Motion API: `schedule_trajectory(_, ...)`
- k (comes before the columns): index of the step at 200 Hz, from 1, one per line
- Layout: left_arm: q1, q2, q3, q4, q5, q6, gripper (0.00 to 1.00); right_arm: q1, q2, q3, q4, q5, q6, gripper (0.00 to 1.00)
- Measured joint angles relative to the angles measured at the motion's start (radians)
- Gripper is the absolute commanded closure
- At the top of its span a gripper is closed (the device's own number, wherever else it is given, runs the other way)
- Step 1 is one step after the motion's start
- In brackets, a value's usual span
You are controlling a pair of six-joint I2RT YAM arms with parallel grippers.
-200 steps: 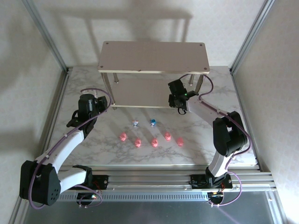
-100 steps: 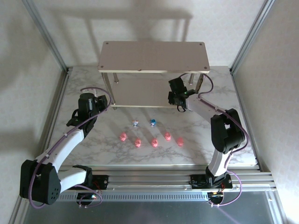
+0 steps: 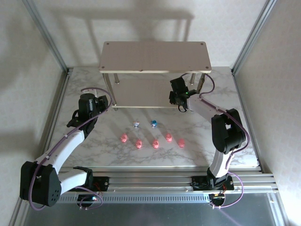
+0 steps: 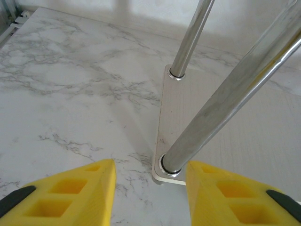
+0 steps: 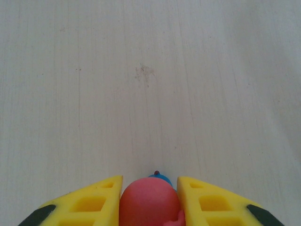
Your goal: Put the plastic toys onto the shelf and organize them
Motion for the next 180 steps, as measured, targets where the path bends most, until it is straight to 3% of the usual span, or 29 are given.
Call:
schedule_trajectory(143, 0.0, 0.0, 0.0, 0.0, 0.0, -0.003, 0.56, -0.001, 0.0, 0.0, -0.004, 0.0, -0.007, 0.61)
schedule_trajectory(180, 0.0, 0.0, 0.0, 0.0, 0.0, -0.003, 0.56, -0.001, 0.0, 0.0, -0.008, 0.0, -0.007, 0.54)
